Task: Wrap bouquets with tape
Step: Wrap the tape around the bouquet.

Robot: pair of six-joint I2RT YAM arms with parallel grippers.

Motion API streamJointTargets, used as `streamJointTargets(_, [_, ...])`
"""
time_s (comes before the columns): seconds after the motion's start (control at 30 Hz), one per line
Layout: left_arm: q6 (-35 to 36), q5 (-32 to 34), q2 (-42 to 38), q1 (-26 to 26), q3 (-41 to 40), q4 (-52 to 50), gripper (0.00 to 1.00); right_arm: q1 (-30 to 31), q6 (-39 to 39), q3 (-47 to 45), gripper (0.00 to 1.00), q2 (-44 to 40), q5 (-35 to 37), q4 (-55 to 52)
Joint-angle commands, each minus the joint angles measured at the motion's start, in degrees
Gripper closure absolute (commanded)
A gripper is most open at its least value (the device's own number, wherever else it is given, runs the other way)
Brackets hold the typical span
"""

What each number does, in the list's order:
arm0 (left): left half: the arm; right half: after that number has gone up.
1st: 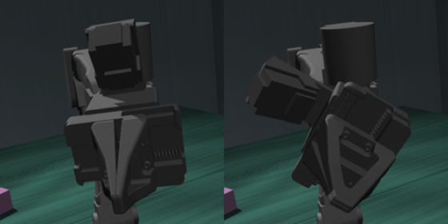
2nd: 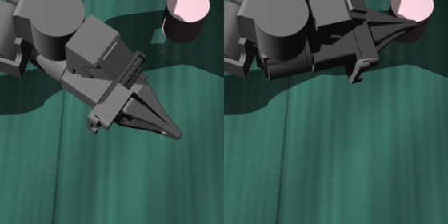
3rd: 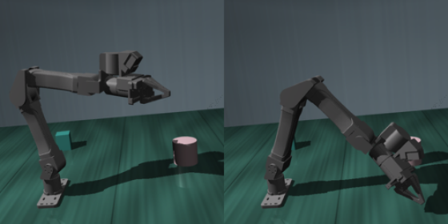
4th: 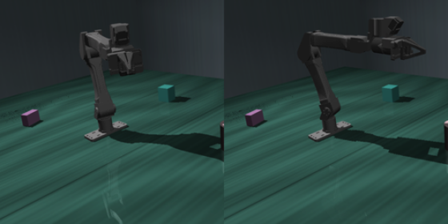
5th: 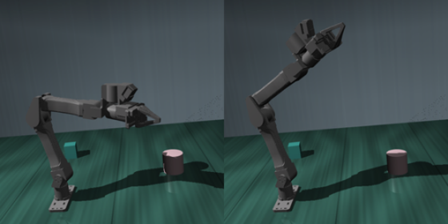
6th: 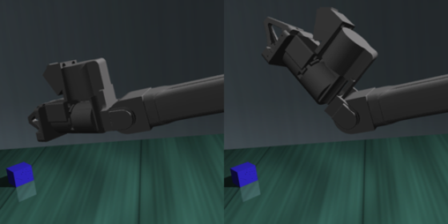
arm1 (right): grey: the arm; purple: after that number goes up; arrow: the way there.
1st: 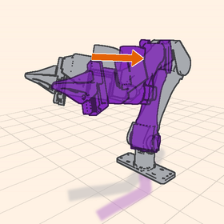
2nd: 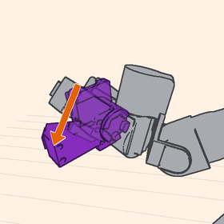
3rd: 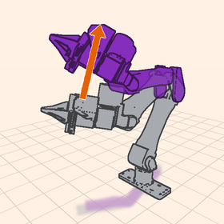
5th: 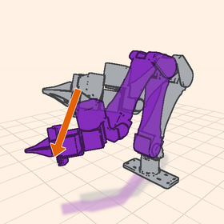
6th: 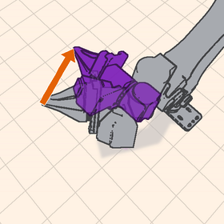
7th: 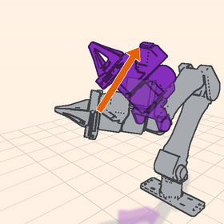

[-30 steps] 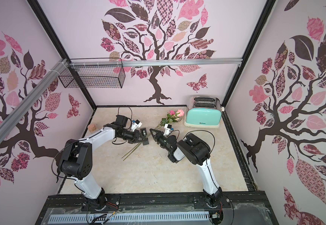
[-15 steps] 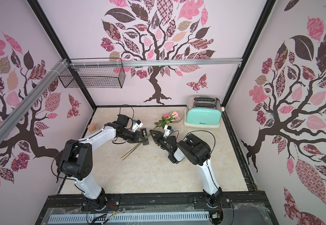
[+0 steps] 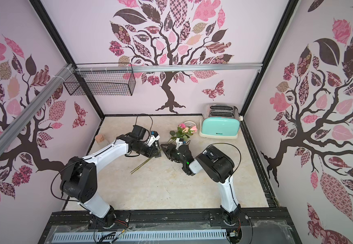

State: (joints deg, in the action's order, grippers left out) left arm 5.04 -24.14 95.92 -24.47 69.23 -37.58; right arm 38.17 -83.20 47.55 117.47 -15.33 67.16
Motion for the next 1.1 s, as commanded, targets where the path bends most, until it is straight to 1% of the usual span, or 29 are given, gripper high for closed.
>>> streamJointTargets(0.0, [3.21, 6.68, -1.10, -1.16, -0.81, -0.14, 1.00, 0.06, -0.94, 3.51, 0.59, -3.47, -3.04, -7.30])
streamJointTargets(0.13, [3.91, 9.12, -1.88, -1.63, -1.33, 0.33, 1.00, 0.06, -1.34, 5.13, 0.61, -3.61, -4.59, -11.91])
streamJointTargets(0.37, [4.37, 11.49, -2.16, -2.06, -1.91, 1.04, 1.00, 0.15, -3.77, 5.18, 0.61, -4.68, -6.57, -14.07])
streamJointTargets(0.43, [4.45, 11.64, -2.05, -2.16, -2.02, 1.12, 1.00, 0.15, -3.99, 5.27, 0.61, -4.90, -7.12, -14.76])
streamJointTargets(0.67, [4.58, 11.97, -1.96, -2.51, -2.00, 1.34, 1.00, 0.62, -5.46, 6.40, 0.69, -4.22, -8.83, -14.50])
streamJointTargets(0.97, [4.54, 11.86, -1.57, -2.60, -1.56, 1.04, 1.00, 1.64, -5.23, 5.57, 0.69, -5.45, -8.94, -14.64])
streamJointTargets(1.07, [4.49, 11.67, -1.53, -2.69, -1.39, 1.09, 1.00, 1.65, -4.78, 5.34, 0.77, -5.32, -8.50, -14.60])
